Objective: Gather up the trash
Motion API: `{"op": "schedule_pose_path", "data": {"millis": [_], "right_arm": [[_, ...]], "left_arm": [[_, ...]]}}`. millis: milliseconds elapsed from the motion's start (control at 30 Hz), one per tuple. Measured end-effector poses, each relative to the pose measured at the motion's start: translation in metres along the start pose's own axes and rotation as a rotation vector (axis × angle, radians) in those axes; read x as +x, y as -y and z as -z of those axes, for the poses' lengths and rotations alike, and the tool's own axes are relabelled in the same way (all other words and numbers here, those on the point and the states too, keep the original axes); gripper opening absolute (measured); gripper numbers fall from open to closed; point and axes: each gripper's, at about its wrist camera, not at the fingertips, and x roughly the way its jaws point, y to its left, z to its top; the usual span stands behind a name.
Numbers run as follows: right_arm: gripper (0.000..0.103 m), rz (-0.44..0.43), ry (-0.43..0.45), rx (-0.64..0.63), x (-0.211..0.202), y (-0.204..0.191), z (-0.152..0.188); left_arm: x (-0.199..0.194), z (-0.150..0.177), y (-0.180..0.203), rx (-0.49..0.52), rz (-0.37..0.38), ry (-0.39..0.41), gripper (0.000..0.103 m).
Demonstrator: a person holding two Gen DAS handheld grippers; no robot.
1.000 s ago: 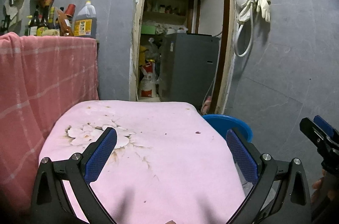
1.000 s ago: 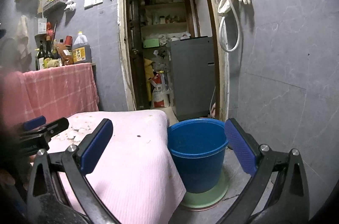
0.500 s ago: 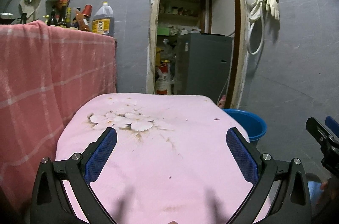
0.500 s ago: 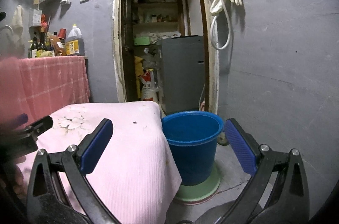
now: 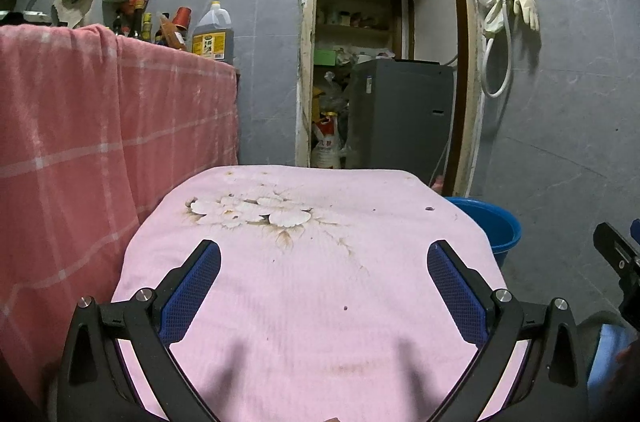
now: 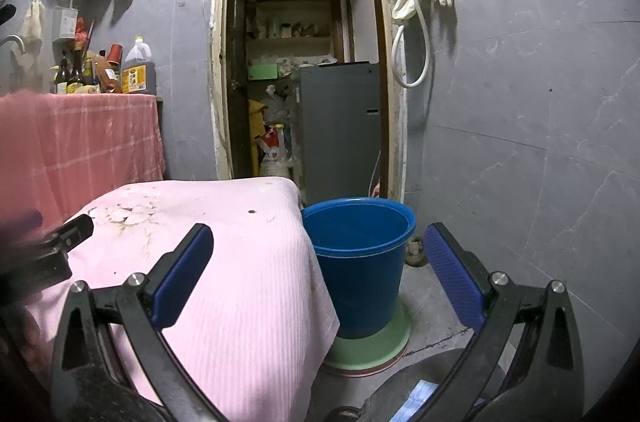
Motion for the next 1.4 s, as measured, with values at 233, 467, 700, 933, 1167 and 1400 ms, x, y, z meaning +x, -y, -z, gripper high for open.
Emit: {"op": "schedule_pose_path", "data": {"millis": [233, 467, 700, 933, 1167, 1400], "right_arm": [[0.103, -0.009, -0.007, 0.000, -0.001, 0.000, 0.005], [0.103, 0.004, -0.011, 0.006, 0.002, 0.001, 0.007], [0.103, 0.033, -0.008, -0.007, 0.004, -0.002, 0.011], [0.103, 0.043, -0.011, -0.014, 0.005, -0.005, 0.012], [0.103, 0.045, -0.019, -0.001, 0.007, -0.005, 0.013], [0.103, 0.046, -0.021, 0.000, 0.007, -0.005, 0.014]], "left_arm": [[-0.001, 0.007, -0.002, -0.015, 0.003, -0.004, 0.101], [-0.003, 0.011, 0.000, -0.003, 0.006, 0.001, 0.101], [-0.004, 0.015, -0.001, 0.005, -0.003, 0.014, 0.101], [-0.004, 0.017, 0.001, 0.010, -0.006, 0.011, 0.101], [-0.004, 0.017, 0.000, 0.011, -0.003, 0.009, 0.101], [-0.004, 0.017, -0.001, 0.012, -0.002, 0.009, 0.101]]}}
